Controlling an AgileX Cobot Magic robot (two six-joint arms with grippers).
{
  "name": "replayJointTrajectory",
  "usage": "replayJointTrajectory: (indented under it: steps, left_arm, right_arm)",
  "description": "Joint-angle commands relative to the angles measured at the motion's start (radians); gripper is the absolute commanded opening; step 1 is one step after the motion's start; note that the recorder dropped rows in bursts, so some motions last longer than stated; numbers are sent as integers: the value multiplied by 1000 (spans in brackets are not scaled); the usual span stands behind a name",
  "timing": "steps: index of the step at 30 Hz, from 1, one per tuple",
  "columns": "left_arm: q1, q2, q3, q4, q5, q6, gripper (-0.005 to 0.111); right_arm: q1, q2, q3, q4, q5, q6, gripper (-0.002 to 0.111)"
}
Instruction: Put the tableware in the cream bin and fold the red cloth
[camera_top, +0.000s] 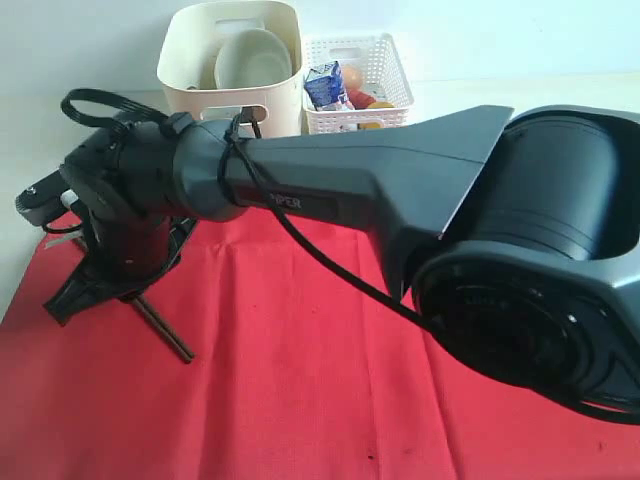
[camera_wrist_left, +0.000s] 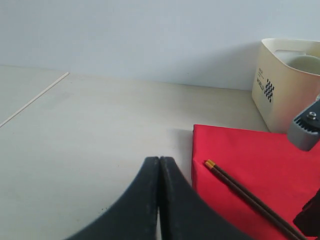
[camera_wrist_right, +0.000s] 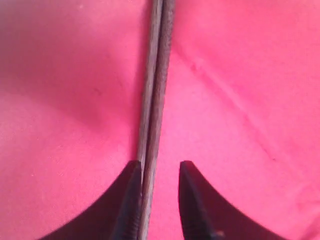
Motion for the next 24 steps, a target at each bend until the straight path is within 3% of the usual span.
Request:
replayJointTrajectory:
  steps: [1,16,22,24]
  left_arm:
    - [-7,-2,0,-7,-5,-1,1]
    - [-7,-2,0,-7,-5,-1,1]
    - [-7,-2,0,-7,-5,-1,1]
    - [-7,-2,0,-7,-5,-1,1]
  right_arm:
    - [-5,5,-75,16,88,-45,29]
    - [-3,97,-90,44,149,-125,27]
    - [-3,99,-90,48,150,-123,3]
    - [-3,99,-90,57,151,-123,0]
